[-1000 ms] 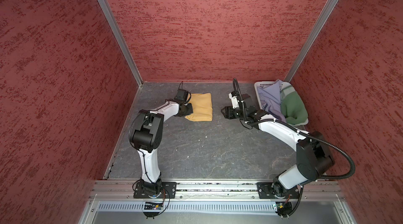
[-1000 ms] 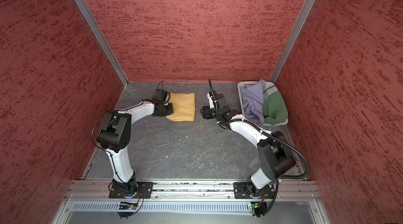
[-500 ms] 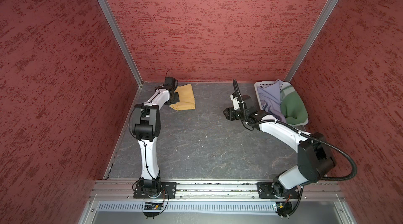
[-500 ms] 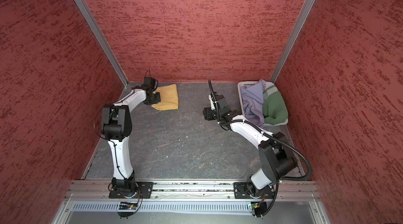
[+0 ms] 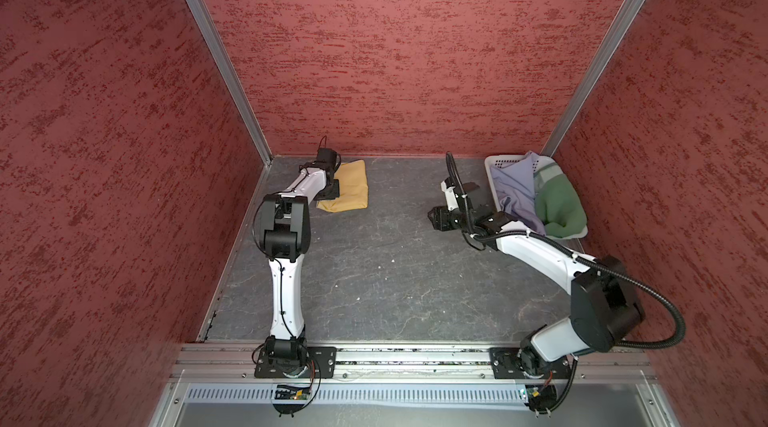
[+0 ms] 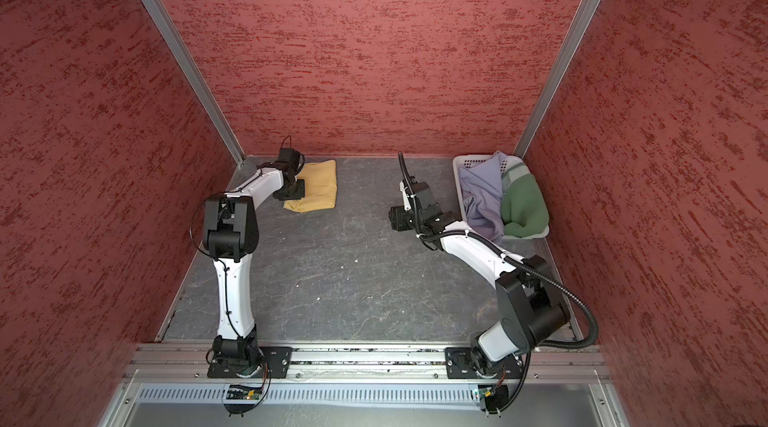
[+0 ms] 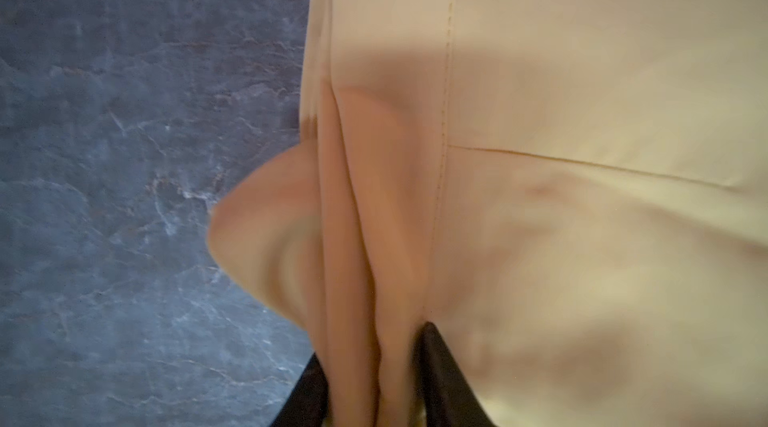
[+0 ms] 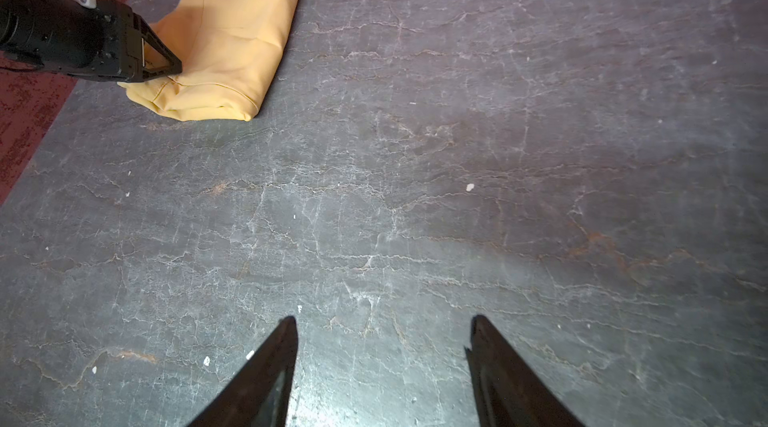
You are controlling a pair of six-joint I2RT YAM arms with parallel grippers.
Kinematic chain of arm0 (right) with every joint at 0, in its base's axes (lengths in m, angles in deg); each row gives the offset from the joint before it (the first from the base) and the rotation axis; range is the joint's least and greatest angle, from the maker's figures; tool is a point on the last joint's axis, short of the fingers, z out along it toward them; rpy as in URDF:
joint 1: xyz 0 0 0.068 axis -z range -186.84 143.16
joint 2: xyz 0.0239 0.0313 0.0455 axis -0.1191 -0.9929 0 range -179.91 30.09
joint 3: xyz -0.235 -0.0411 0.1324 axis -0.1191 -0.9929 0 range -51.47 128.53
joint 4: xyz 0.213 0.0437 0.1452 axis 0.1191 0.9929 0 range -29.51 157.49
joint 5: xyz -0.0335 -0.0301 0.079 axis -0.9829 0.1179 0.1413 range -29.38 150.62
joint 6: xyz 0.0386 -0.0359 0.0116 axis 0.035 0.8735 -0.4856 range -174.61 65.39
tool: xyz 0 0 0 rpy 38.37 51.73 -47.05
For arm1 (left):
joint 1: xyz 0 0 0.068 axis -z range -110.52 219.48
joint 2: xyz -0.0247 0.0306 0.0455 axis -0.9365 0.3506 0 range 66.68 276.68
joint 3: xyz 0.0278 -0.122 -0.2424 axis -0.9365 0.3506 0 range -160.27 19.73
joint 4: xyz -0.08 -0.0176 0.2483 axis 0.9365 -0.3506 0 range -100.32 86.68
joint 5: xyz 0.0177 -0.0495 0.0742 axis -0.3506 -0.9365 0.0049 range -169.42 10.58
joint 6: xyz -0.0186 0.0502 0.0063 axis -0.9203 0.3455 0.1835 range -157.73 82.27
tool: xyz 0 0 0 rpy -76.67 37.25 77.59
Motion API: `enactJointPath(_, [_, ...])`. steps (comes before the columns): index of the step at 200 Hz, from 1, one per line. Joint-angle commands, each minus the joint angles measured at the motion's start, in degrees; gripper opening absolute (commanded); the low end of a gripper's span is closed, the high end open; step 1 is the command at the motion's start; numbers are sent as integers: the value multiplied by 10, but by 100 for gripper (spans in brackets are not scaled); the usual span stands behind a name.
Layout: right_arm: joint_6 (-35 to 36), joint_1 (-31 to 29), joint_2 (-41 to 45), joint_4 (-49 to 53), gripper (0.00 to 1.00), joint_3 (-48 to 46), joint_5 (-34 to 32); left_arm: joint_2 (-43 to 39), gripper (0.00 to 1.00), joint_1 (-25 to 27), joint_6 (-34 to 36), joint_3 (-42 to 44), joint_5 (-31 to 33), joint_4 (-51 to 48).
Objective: Fold and stack the skirts
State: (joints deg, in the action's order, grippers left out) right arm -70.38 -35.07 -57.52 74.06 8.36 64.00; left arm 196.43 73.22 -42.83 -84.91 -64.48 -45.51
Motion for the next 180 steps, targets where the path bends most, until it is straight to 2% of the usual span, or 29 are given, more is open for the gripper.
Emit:
enactJointPath(1, [10,3,13,2,66,-4,-14,-4,55,-7,8,14,17,11])
enactJointPath(19, [10,3,12,1,66,-5,-13,-17,69,-7,10,24,9,19])
enactJointPath(100, [17,4,4,12,67,4,-29,-146,100,23,-14,133,-38,70])
enactJointPath(137, [15,6,-8,27,68,21,-46,-212,99,35,-30,187,-63,94])
enactJointPath(180, [16,10,-9,26,68,24,-44,-245,99,42,-80,259,-130,131])
